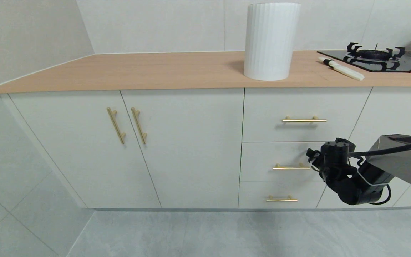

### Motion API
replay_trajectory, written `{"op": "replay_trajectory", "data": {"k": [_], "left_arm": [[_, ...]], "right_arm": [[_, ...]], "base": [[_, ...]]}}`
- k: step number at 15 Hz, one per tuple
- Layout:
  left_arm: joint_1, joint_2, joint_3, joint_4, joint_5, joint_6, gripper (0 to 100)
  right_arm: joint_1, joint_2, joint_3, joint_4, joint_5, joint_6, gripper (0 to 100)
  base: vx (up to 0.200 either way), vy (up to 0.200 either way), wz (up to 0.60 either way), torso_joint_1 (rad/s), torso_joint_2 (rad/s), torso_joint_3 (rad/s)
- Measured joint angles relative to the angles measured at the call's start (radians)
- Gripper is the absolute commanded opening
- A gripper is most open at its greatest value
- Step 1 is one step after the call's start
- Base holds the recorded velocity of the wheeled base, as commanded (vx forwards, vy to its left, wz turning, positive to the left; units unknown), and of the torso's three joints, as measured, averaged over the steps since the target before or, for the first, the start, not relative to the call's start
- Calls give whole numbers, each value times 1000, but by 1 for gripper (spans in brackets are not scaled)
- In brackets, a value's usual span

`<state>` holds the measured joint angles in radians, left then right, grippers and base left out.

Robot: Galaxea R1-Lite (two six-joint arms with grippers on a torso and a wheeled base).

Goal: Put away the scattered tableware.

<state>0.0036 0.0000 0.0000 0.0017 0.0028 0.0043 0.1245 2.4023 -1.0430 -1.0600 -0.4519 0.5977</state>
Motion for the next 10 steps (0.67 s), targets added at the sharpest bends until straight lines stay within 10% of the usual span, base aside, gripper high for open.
{"op": "replay_trajectory", "data": {"k": [10], "left_arm": [[1, 0, 0, 0, 0, 0, 100]], "right_arm": [[78, -773, 507, 4, 37, -284, 100]], "base": [[0, 0, 0, 0, 0, 0]]}}
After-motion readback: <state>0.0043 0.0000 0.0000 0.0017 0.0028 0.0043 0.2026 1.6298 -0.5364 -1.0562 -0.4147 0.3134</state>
